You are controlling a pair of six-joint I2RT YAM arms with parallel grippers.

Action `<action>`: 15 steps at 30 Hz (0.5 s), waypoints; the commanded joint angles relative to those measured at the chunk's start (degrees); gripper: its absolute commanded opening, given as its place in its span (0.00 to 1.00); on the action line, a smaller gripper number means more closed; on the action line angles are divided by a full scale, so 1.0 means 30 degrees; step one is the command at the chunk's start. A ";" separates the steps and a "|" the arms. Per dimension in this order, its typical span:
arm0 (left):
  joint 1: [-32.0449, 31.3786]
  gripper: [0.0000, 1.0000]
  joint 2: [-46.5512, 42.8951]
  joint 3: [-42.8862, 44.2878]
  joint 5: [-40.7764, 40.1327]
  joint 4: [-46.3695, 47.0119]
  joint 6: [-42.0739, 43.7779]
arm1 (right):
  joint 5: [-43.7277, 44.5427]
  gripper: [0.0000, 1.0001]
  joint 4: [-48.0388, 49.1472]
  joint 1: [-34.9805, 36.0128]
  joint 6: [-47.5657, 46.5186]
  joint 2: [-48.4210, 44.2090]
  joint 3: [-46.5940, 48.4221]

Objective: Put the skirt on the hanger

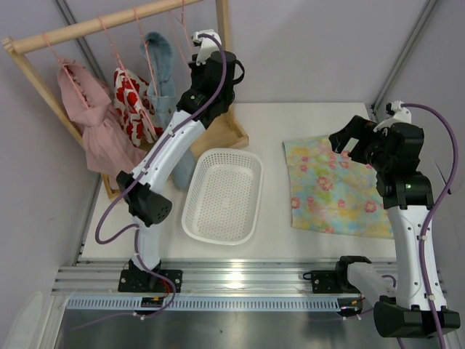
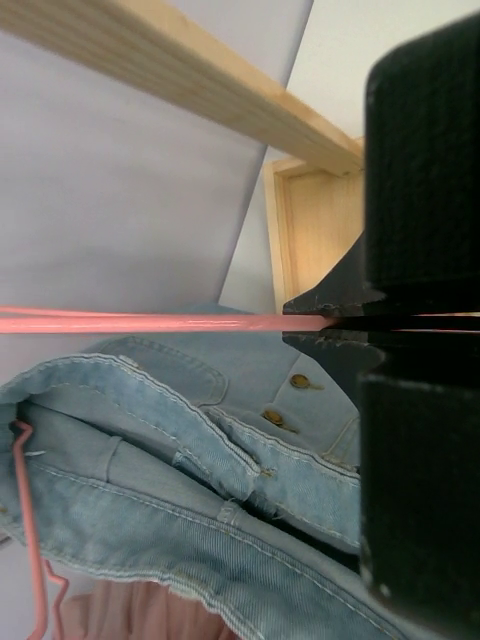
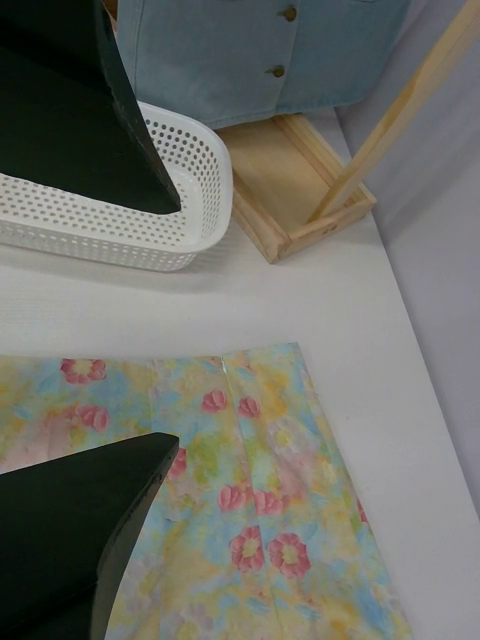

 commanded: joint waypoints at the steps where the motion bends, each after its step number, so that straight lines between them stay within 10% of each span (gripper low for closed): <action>1: -0.0833 0.00 -0.1893 0.1235 -0.0106 0.1012 0.1445 | -0.0286 0.99 0.0307 0.0082 0.0373 0.0121 0.0819; 15: -0.3061 0.00 -0.4002 0.0154 0.4510 -0.4784 -0.3767 | -0.0287 0.99 -0.0133 0.0082 0.0520 0.0063 0.0351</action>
